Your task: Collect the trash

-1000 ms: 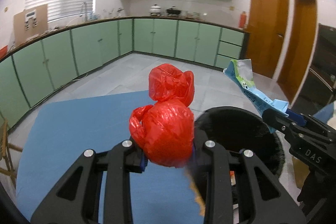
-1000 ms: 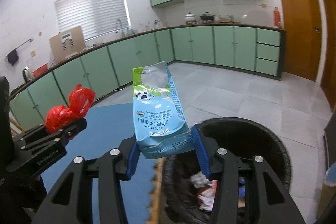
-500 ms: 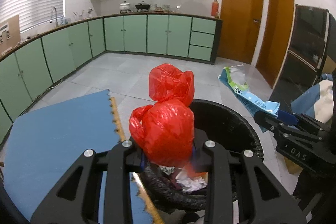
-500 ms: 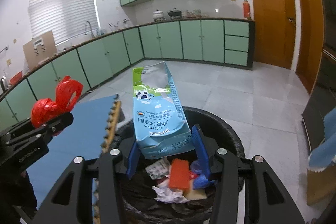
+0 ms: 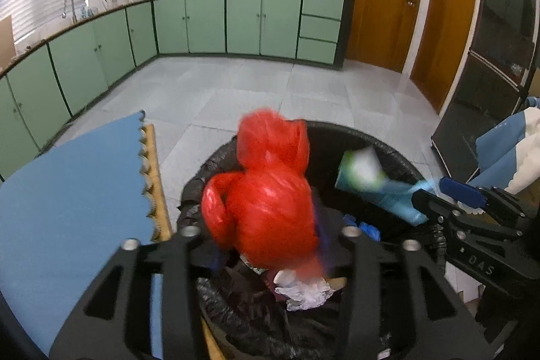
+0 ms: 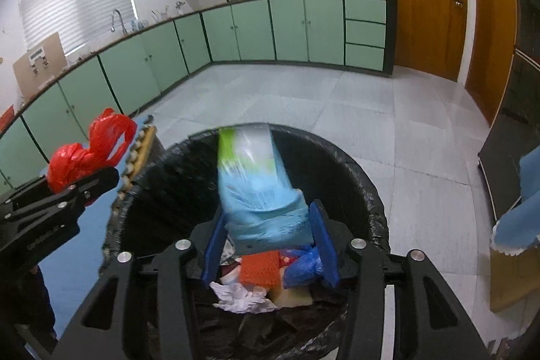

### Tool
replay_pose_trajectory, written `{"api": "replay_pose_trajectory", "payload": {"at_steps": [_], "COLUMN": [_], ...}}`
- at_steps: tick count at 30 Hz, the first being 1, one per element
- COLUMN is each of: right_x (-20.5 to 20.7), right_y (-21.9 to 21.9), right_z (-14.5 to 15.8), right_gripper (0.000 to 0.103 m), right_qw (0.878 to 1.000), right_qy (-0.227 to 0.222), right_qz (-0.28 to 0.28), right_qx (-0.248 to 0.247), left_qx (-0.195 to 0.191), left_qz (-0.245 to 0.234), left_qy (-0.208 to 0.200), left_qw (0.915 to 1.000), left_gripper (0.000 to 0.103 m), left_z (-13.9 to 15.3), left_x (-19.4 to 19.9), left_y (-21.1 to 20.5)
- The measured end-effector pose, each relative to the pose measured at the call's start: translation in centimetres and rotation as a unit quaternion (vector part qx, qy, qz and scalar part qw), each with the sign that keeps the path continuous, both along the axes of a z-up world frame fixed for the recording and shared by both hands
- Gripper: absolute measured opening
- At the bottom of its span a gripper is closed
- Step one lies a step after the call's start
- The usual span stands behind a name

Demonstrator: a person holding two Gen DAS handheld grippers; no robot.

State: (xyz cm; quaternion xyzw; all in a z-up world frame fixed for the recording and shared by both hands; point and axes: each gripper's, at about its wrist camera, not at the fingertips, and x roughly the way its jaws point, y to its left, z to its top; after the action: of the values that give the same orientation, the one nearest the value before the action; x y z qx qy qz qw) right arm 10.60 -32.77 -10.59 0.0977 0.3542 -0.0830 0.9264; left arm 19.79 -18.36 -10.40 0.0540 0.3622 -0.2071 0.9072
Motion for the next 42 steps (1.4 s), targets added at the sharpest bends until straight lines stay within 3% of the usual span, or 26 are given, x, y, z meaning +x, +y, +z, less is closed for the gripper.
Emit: {"api": "replay_pose_trajectory", "payload": {"at_steps": [2,5,8,15,22,32,42], "right_x": [0.1,-0.4,-1.2,-3.1,-5.8,-8.4,-9.3], "right_y": [-0.4,-0.8,-1.1,0.0,2.9,7.0,9.4], "right_z": [-0.6,-0.7,-0.4,2.9,7.4,11.0,12.6], "right_gripper": [0.065,0.085,0.094,0.096,0.097,0.097,0.097], "right_qw": [1.000,1.000,1.000,0.999,0.998,0.997,0.996], "right_qy": [0.005,0.006,0.000,-0.026,-0.060,-0.069,-0.073], "right_qz": [-0.004,-0.013,-0.019,-0.014,0.001,0.027,0.044], "right_qx": [-0.004,-0.006,0.003,0.017,0.009,-0.023,-0.034], "left_qx": [-0.003,-0.014,-0.023,-0.026,-0.024,-0.014,-0.012], "left_qz": [0.004,0.009,0.014,0.029,0.049,0.072,0.082], "left_qy": [0.008,0.012,0.005,-0.041,-0.066,-0.074,-0.081], "left_qw": [1.0000,0.9998,0.9996,0.9984,0.9963,0.9945,0.9933], "left_gripper": [0.059,0.067,0.075,0.087,0.092,0.095,0.095], "left_z": [-0.4,-0.3,0.7,4.5,7.8,10.1,11.2], "left_x": [0.8,1.4,1.2,-1.7,-5.5,-9.6,-11.8], "left_y": [0.4,1.3,2.2,5.3,8.6,11.3,12.6]}}
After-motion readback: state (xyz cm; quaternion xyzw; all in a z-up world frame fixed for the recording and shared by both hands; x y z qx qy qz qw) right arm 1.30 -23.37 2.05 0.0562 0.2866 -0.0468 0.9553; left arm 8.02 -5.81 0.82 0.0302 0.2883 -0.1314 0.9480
